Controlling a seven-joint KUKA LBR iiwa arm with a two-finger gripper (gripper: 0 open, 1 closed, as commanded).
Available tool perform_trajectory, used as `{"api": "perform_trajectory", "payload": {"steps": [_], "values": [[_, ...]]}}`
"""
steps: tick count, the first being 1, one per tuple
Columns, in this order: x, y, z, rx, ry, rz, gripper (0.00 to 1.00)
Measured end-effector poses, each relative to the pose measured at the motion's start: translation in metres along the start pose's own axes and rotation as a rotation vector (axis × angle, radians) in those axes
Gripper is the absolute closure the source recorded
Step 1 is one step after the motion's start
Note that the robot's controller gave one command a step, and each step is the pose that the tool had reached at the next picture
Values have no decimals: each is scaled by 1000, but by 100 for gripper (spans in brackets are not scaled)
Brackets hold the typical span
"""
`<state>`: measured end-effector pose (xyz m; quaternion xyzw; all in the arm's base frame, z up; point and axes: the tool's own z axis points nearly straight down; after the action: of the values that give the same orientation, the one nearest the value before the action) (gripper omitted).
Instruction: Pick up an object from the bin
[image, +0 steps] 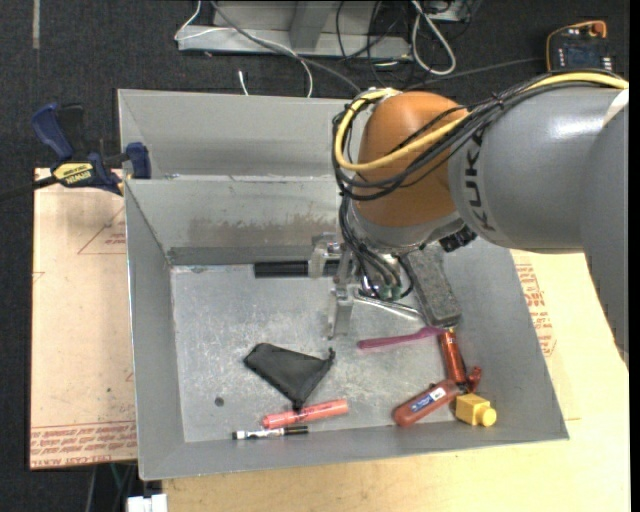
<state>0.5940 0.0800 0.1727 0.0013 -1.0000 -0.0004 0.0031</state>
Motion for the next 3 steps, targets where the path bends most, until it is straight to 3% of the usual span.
{"api": "perform_trajectory", "payload": {"steps": [1,2,3], "values": [[-1,-1,-5,-1,-7,3,0],[74,58,107,-2,2,105,0],[61,50,47,0,-27,-109,0]]}}
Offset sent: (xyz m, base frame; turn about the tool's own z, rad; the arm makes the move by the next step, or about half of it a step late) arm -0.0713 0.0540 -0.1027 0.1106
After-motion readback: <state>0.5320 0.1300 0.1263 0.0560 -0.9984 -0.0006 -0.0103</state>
